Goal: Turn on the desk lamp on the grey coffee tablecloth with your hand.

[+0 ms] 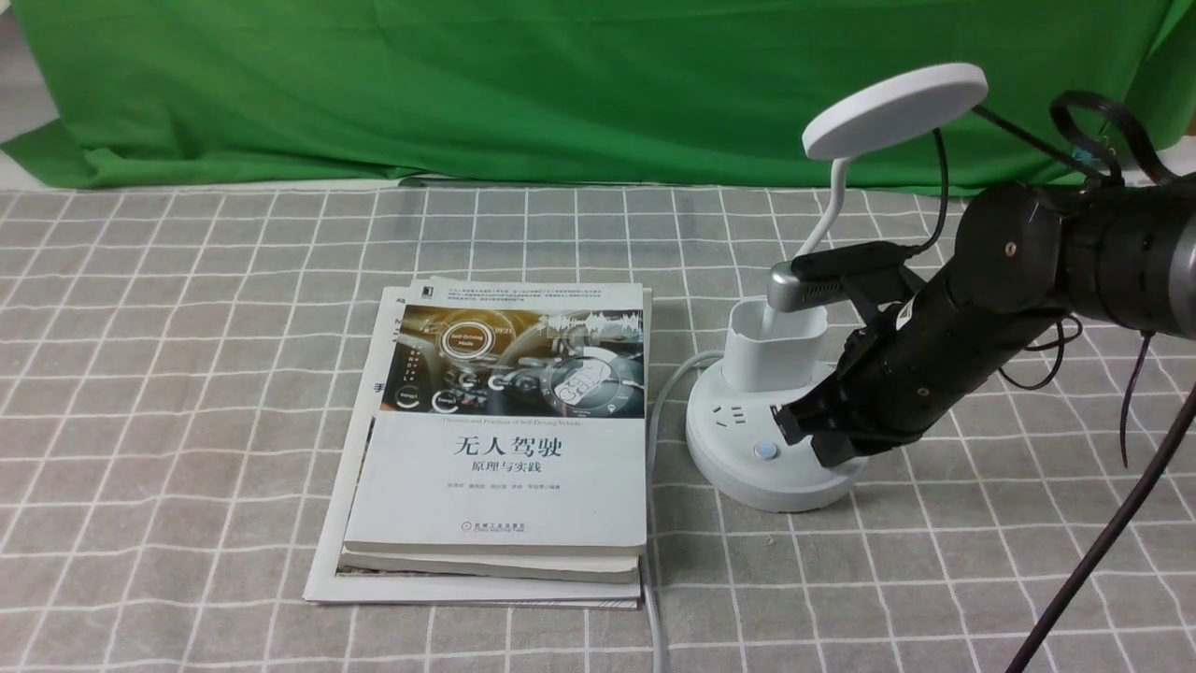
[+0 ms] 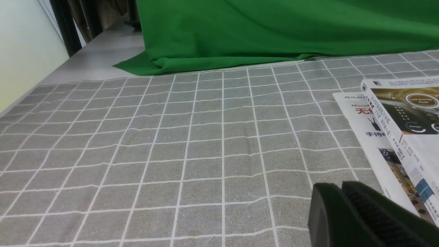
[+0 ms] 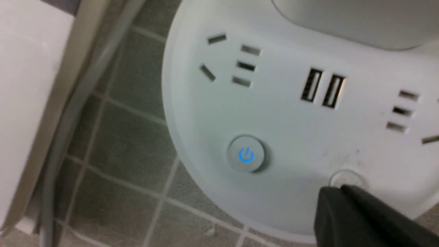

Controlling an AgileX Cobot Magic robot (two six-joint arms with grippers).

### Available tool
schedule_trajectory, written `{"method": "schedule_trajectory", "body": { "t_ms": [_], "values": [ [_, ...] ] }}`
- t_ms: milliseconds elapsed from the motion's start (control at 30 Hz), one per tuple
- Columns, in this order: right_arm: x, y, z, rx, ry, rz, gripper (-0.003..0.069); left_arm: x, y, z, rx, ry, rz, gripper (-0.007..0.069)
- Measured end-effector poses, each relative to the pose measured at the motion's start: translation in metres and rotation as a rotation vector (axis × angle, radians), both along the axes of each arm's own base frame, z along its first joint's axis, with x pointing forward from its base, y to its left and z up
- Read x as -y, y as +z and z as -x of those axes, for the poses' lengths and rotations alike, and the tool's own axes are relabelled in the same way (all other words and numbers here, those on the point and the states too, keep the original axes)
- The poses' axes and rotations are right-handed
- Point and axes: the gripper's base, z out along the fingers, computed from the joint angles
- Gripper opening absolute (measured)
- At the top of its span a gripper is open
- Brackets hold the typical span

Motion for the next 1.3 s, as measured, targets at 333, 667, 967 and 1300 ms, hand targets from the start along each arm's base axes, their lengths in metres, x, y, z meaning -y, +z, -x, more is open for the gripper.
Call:
{"method": "schedule_trajectory", "body": {
  "t_ms": [333, 667, 967, 1300],
  "values": [
    [0.000, 0.015, -0.002, 0.079, -0.009, -0.026, 0.0031, 0.000, 0.000, 0.000, 0.001, 0.000, -0.001, 0.0019],
    [-0.003, -0.015, -0.008, -0.011, -0.015, 0.000, 0.0031, 0.000, 0.000, 0.000, 0.001, 0.000, -0.001, 0.0019],
    [-0.003, 0.023, 0.008, 0.045, 0.005, -0.030, 0.0032, 0.000, 0.000, 0.000, 0.001, 0.000, -0.001, 0.0019],
    [0.021, 0.047, 0.070, 0.033, -0.010, -0.039, 0.0033, 0.000, 0.000, 0.000, 0.001, 0.000, 0.000, 0.0019]
  ]
}}
